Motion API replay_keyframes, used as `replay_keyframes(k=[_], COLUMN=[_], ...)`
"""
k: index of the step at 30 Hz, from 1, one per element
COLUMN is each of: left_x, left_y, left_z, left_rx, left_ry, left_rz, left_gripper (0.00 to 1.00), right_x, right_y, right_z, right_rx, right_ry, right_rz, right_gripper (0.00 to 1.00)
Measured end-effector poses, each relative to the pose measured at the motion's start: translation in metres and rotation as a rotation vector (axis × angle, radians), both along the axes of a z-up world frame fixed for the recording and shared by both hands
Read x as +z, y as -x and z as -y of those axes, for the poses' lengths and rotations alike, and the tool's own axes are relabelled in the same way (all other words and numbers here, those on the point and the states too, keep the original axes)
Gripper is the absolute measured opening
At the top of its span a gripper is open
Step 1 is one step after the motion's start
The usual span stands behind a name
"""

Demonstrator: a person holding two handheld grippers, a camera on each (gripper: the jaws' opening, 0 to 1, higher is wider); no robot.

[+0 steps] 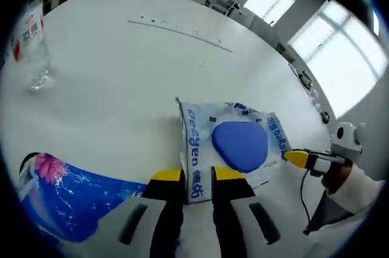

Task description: Arrange the tabletop items into an orderly group along one side of the table until the central work area is clear of visible clutter.

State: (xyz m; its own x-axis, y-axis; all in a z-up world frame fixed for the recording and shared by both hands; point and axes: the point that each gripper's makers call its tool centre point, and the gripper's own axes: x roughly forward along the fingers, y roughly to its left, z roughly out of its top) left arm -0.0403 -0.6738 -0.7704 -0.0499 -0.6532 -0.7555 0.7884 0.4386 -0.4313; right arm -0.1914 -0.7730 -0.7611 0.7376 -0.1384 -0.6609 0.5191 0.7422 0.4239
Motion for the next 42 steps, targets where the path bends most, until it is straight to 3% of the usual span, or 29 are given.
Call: replay_keyframes(k=[2,5,8,14,23,33,40,42], left_x=[0.004,0.011,0.024,0.042,0.046,0.042,0.024,0.021], left_y=[-0.002,-0.009,-0.024,-0.058,-0.111,-0.142,-0.153,-0.154], left_z=[0.002,0.003,0.006,0.007,-0.003,-0.018,-0.028,-0.027], left_rx=[0.037,0.032,0.075,0.097,0.178,0.244,0.268,0.276], left_ry=[0.024,0.043,0.084,0.109,0.123,0.095,0.055,0.055], left_rz=[-0.020,-0.004,0.015,0.075,0.120,0.166,0.154,0.144], left_gripper=[0.03,0.00,0.00,0.00,0.00,0.00,0.00,0.00], right_x=[0.004,0.013,0.021,0.038,0.052,0.040,0.025,0.023], right_y=[-0.004,-0.011,-0.020,-0.055,-0.107,-0.139,-0.151,-0.151], right_z=[0.000,0.001,0.001,-0.001,-0.016,-0.037,-0.044,-0.044], right_rx=[0.009,-0.002,0.009,0.029,0.109,0.174,0.212,0.223], right_ry=[-0.002,-0.011,-0.008,-0.017,-0.006,-0.022,-0.076,-0.052], right_rz=[0.012,0.053,0.075,0.151,0.204,0.186,0.150,0.141], right_gripper=[0.00,0.00,0.00,0.00,0.00,0.00,0.00,0.00])
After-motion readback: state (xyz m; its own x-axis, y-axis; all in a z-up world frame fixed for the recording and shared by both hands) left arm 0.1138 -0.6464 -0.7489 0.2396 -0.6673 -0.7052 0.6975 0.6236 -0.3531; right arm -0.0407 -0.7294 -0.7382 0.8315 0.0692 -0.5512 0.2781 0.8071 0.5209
